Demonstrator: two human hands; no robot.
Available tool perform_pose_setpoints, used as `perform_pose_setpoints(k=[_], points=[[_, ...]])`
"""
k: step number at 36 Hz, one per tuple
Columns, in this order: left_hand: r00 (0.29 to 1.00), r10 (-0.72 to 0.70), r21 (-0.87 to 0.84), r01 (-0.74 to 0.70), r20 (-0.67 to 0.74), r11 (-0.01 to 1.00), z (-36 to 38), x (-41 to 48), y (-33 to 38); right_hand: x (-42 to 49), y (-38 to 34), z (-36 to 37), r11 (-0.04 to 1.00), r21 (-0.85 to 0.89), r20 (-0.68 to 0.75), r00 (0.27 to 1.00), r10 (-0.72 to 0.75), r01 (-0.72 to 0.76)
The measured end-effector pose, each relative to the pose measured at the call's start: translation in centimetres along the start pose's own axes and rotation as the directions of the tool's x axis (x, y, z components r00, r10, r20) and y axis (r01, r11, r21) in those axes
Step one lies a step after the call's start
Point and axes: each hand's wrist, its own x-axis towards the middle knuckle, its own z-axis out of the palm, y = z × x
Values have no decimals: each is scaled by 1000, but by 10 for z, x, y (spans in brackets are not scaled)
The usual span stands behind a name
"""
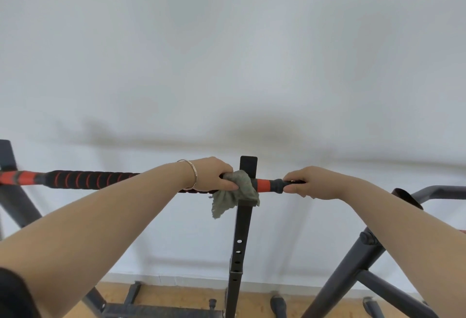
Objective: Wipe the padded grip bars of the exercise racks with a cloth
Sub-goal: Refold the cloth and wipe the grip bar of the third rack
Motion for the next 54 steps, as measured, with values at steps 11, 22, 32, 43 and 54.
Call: perform_pose_setpoints(k=[11, 22, 32, 43, 54], points=[[991, -112, -366, 76, -76, 928, 9, 2, -2, -5, -17, 9, 999, 9, -6, 999, 49, -49], [963, -124, -405, 18, -238, 914, 12, 11, -7, -3, -51, 25, 975, -222, -232, 972, -35, -17], [949, -168, -691, -68, -268, 720, -29, -12, -11, 13, -124, 42, 992, 122, -517, 855, 27, 42], [986, -67, -922, -120, -155, 368, -23, -60, -20, 23, -146, 36, 202, 920, -379, 893, 243, 335], [993, -70, -956, -72, -96, 285, -25, -93, -30, 29, -160, 40, 86, 945, -326, 932, 159, 316]])
